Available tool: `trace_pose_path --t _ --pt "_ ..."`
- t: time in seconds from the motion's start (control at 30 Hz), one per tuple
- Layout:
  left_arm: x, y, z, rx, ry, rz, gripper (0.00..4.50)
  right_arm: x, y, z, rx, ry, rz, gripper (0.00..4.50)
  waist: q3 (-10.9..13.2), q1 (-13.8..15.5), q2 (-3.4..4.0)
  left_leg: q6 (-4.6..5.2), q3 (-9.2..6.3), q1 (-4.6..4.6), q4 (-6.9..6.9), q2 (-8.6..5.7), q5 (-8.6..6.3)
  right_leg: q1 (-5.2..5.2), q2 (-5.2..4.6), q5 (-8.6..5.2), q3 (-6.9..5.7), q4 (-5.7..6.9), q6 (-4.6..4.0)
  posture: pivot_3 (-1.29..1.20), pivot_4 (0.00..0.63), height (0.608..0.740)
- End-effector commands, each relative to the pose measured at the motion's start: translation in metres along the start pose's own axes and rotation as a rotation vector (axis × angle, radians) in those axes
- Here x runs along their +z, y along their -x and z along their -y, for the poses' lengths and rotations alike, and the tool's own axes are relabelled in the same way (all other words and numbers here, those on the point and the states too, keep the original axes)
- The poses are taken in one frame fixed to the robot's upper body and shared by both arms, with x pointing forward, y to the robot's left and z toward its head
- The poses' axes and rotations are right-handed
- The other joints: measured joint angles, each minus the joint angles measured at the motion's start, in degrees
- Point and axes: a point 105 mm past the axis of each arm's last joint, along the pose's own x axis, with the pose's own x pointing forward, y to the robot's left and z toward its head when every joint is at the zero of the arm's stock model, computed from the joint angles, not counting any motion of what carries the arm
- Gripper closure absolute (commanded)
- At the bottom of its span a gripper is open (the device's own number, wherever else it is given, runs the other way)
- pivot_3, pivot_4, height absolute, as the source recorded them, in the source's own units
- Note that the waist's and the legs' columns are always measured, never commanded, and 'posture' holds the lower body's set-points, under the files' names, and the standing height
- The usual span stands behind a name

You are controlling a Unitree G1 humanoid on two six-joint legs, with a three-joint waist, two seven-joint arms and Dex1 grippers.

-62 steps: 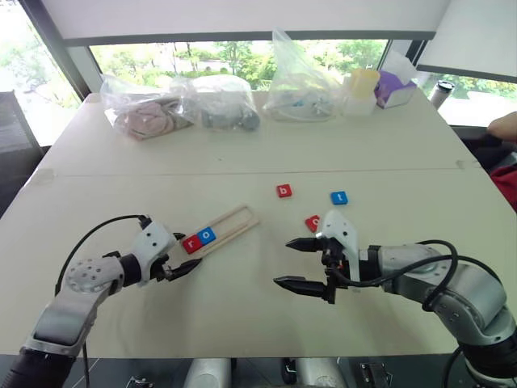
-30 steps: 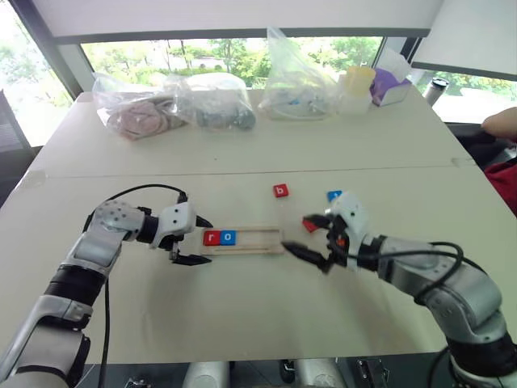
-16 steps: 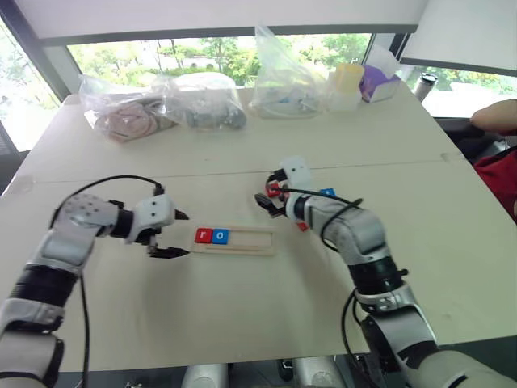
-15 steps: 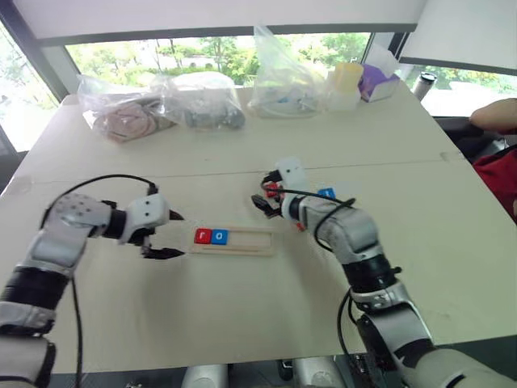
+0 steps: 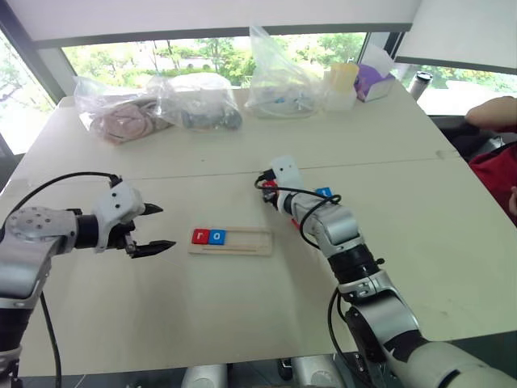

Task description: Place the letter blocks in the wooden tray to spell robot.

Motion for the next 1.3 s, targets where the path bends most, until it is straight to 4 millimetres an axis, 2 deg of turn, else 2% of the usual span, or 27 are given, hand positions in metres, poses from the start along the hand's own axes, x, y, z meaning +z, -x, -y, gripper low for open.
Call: trace_pose_path --t 0.03,0.13,0.2,0.23,0.3,0.4,0.53,0.67,0.83,1.03,1.07,1.17,1.27,1.3 --pt "0.014 -0.003 0.0 0.006 -0.043 0.043 0.0 0.013 0.004 -0.005 0.013 0.034 0.052 3.33 0.0 0.0 0.0 0.0 0.01 0.0 0.0 0.0 0.0 0.0 0.0 0.0 0.01 0.0 0.0 0.0 0.15 0.74" --pt "0.025 -0.011 0.007 -0.029 -0.053 0.087 0.0 0.036 0.02 0.005 -0.004 0.068 0.141 3.33 0.0 0.1 0.02 0.0 0.02 -0.05 0.0 -0.01 0.0 -0.05 -0.01 0.0 0.01 0.01 0.0 0.0 0.15 0.74" --pt "0.037 -0.017 0.016 -0.07 -0.051 0.131 0.0 0.048 0.049 0.02 -0.01 0.055 0.184 3.33 0.0 0.6 0.04 0.0 0.01 -0.11 0.0 -0.02 0.0 -0.08 -0.05 0.0 0.01 0.0 0.0 0.0 0.15 0.74" --pt "0.042 -0.02 0.022 -0.094 -0.053 0.146 0.0 0.046 0.071 0.029 -0.02 0.043 0.182 3.33 0.0 0.7 0.02 0.0 -0.02 -0.18 0.01 -0.05 0.0 -0.12 -0.11 0.0 -0.01 0.01 0.02 0.0 0.15 0.74" --pt "0.046 -0.024 0.028 -0.121 -0.054 0.16 0.0 0.032 0.101 0.036 -0.048 0.021 0.144 3.33 0.0 1.5 -0.01 -0.01 -0.05 -0.23 0.01 -0.09 0.0 -0.12 -0.19 -0.02 -0.03 -0.01 0.06 0.0 0.15 0.74" --pt "0.052 -0.031 0.034 -0.153 -0.046 0.18 0.0 0.004 0.128 0.038 -0.101 -0.056 0.056 3.33 0.0 1.6 -0.02 0.02 -0.1 -0.16 -0.03 -0.12 -0.02 -0.04 -0.2 -0.07 -0.02 -0.07 0.12 0.0 0.15 0.74" --pt "0.057 -0.04 0.031 -0.173 -0.044 0.199 0.0 -0.048 0.142 0.039 -0.235 -0.305 -0.066 3.33 0.0 1.5 -0.02 0.02 -0.08 -0.06 -0.04 -0.03 -0.02 -0.03 0.04 -0.1 0.0 -0.05 0.02 0.0 0.15 0.74" --pt "0.053 -0.047 0.029 -0.196 -0.056 0.185 0.0 -0.061 0.144 0.029 -0.269 -0.372 -0.095 3.33 0.0 1.2 0.03 -0.02 -0.12 0.04 -0.01 -0.02 0.01 -0.11 0.18 -0.19 0.11 0.06 -0.23 0.0 0.15 0.74" --pt "0.054 -0.052 0.026 -0.204 -0.066 0.191 0.0 -0.067 0.144 0.022 -0.266 -0.38 -0.116 3.33 0.0 1.0 0.02 -0.05 -0.17 0.03 0.04 -0.01 0.03 -0.11 0.22 -0.18 0.11 0.07 -0.29 0.0 0.15 0.74" --pt "0.054 -0.056 0.027 -0.21 -0.075 0.192 0.0 -0.08 0.143 0.017 -0.246 -0.386 -0.168 0.31 0.0 0.3 0.02 -0.05 -0.16 -0.03 -0.01 -0.02 0.03 -0.11 0.18 -0.14 0.11 0.04 -0.04 0.0 0.15 0.74" --pt "0.054 -0.056 0.027 -0.208 -0.075 0.192 0.0 -0.08 0.144 0.019 -0.253 -0.375 -0.167 0.06 0.0 0.2 0.01 -0.05 -0.15 -0.03 -0.02 -0.02 0.03 -0.11 0.17 -0.15 0.12 0.02 -0.04 0.0 0.15 0.74" --pt "0.054 -0.055 0.027 -0.207 -0.073 0.194 0.0 -0.069 0.147 0.028 -0.28 -0.323 -0.128 0.06 0.0 0.1 0.01 -0.05 -0.16 -0.02 -0.02 -0.02 0.03 -0.11 0.17 -0.17 0.11 0.02 -0.06 0.0 0.15 0.74" --pt "0.058 -0.05 0.028 -0.221 -0.057 0.214 0.0 -0.041 0.154 0.046 -0.278 -0.14 -0.029 0.06 0.1 0.1 0.03 -0.05 -0.16 -0.02 -0.02 -0.02 0.03 -0.12 0.18 -0.22 0.11 0.03 -0.14 0.0 0.15 0.74" --pt "0.06 -0.047 0.028 -0.229 -0.052 0.221 0.0 -0.029 0.155 0.046 -0.215 -0.121 0.031 0.06 0.1 0.1 0.01 -0.05 -0.12 -0.02 -0.01 -0.05 0.03 -0.13 0.14 -0.24 0.15 0.03 -0.17 0.0 0.15 0.74"
